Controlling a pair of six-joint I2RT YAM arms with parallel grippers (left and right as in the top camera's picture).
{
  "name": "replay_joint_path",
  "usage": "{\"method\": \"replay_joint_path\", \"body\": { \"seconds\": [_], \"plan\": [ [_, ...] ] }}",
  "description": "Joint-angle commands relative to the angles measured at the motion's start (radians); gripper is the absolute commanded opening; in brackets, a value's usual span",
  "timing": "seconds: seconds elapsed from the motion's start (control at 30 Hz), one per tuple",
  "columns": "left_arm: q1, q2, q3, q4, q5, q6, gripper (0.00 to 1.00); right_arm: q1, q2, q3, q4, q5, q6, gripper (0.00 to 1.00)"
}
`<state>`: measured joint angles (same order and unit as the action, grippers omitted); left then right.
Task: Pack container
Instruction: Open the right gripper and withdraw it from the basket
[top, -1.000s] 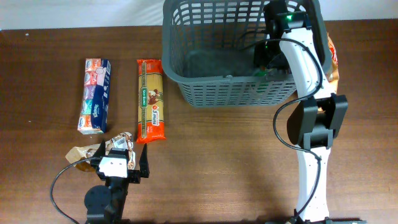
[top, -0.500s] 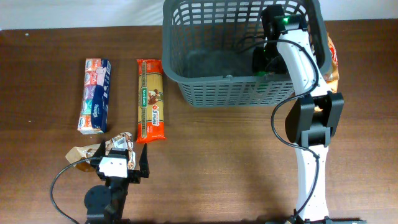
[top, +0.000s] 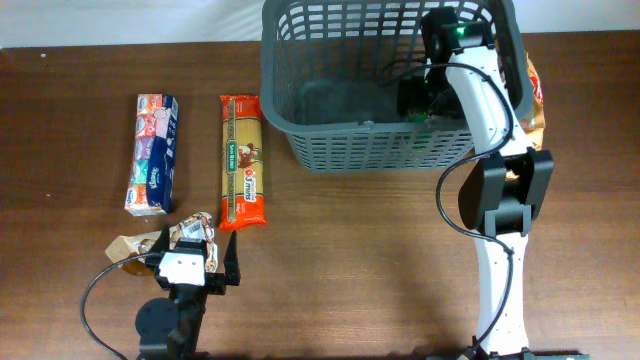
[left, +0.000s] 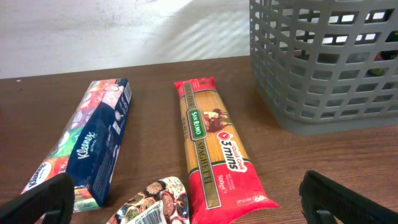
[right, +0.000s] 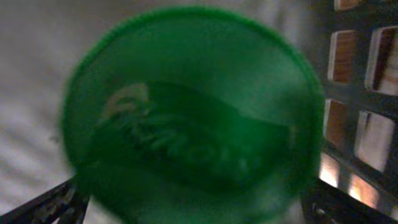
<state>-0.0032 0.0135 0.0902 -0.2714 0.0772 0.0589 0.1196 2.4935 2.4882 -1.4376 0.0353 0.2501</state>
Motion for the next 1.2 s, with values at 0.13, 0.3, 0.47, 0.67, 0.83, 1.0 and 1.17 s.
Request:
{"method": "replay_joint_path", "body": {
  "seconds": [0.13, 0.3, 0.47, 0.67, 0.83, 1.0, 1.17],
  "plan": [
    [0.006, -0.008, -0.005, 0.002, -0.003, -0.006, 0.99, 0.004, -0.031, 0.360, -0.086, -0.002, -0.011, 0.99],
    [0.006, -0.008, -0.005, 0.002, -0.003, -0.006, 0.99, 0.001, -0.051, 0.629, -0.168, 0.002, -0.010, 0.99],
    [0.006, -0.008, -0.005, 0.002, -0.003, -0.006, 0.99, -0.031, -0.147, 0.650, -0.196, 0.079, -0.010, 0.99],
    [0.006, -0.008, -0.005, 0.002, -0.003, -0.006, 0.99, -0.162, -0.252, 0.648, -0.261, 0.192, -0.002, 0.99],
    [0.006, -0.008, -0.005, 0.002, -0.003, -0.006, 0.99, -0.339, -0.308, 0.640, -0.261, 0.145, 0.047, 0.99],
    [0.006, -0.008, -0.005, 0.002, -0.003, -0.006, 0.99, -0.522, -0.316, 0.623, -0.261, -0.029, 0.046, 0.99],
    [0.006, -0.008, -0.005, 0.002, -0.003, -0.006, 0.99, -0.628, -0.316, 0.494, -0.261, -0.256, -0.096, 0.99]
  ]
}}
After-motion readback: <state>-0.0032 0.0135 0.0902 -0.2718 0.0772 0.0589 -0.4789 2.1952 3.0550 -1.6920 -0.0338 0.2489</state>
